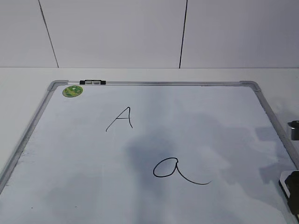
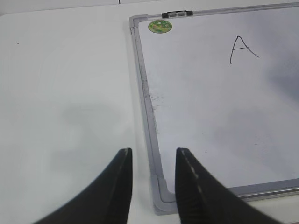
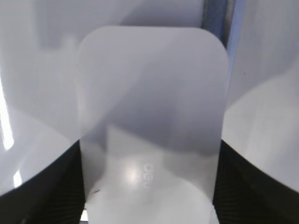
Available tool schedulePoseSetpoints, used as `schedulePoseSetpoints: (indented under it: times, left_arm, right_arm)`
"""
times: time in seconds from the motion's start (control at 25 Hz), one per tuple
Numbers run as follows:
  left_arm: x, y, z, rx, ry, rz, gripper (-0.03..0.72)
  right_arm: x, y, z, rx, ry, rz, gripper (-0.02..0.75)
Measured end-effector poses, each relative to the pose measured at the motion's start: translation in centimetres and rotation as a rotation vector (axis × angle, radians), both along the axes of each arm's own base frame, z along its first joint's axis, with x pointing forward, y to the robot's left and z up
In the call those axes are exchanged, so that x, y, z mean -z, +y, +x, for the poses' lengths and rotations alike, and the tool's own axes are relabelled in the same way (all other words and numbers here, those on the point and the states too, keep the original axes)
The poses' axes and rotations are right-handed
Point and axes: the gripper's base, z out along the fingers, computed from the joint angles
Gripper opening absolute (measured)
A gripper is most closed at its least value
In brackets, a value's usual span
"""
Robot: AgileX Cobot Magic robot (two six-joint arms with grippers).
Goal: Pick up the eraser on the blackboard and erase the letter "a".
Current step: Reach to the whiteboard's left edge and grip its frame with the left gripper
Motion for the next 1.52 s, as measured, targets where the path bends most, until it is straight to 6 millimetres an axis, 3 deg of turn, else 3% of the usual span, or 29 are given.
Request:
schedulePoseSetpoints:
  times: [0.44, 0.76, 1.12, 1.52]
  left_arm:
    - [0.0, 0.0, 0.0, 0.000, 0.000, 0.000, 0.235]
    - [0.0, 0.0, 0.0, 0.000, 0.000, 0.000, 0.235]
    - [0.0, 0.0, 0.0, 0.000, 0.000, 0.000, 0.235]
    - [0.0, 0.0, 0.0, 0.000, 0.000, 0.000, 0.235]
  right_arm:
    - [-0.3, 0.0, -0.1, 0.001, -0.006, 0.001, 0.570]
    - [-2.8, -0.1, -0.9, 0.002, -0.123, 0.012, 0.570]
    - [-4.4, 0.0, -2.8, 0.016, -0.076, 0.039, 0.569]
    - [-6.5, 0.4, -3.5, 0.035, -0.097, 0.094, 0.569]
